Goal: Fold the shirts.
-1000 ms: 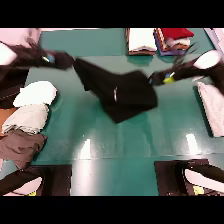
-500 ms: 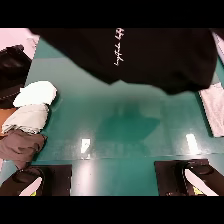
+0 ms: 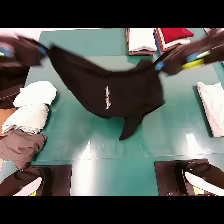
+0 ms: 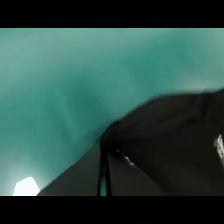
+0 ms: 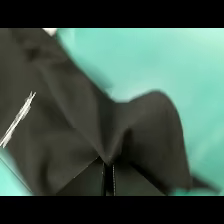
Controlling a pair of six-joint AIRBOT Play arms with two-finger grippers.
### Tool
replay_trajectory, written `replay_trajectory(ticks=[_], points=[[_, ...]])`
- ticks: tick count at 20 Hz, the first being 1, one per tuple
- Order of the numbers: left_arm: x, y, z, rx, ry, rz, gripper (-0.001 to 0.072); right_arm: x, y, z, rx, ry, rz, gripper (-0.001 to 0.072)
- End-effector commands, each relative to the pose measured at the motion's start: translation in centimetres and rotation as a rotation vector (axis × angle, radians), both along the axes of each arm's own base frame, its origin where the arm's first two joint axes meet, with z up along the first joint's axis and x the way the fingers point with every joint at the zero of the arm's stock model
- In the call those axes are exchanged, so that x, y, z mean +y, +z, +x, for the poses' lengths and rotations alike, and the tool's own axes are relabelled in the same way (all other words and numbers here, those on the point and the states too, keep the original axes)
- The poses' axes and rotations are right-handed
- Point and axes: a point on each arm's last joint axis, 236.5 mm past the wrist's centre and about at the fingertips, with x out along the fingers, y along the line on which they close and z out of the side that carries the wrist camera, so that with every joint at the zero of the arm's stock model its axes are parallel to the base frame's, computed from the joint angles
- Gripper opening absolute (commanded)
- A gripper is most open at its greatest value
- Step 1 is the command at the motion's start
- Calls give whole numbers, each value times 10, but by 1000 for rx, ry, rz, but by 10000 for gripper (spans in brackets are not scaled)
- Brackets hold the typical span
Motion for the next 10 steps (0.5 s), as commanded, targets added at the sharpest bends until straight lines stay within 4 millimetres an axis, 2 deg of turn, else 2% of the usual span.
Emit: replay_trajectory(ticks=[1, 3, 4, 5, 6, 8, 10], points=[[36, -112, 17, 212, 88, 211, 22, 33, -101, -20, 179, 82, -137, 16], [48, -131, 21, 242, 114, 268, 22, 53, -129, -39, 239, 131, -137, 20], [49, -133, 22, 244, 116, 279, 22, 59, -136, -47, 259, 147, -131, 110], [50, -134, 24, 241, 118, 282, 23, 60, -142, -51, 270, 154, -138, 363], [51, -133, 25, 235, 120, 285, 22, 58, -144, -53, 280, 156, -144, 462], [54, -134, 25, 233, 124, 297, 22, 49, -137, -47, 264, 129, -135, 462], [54, -134, 25, 234, 124, 298, 22, 27, -128, -33, 236, 65, -135, 470]])
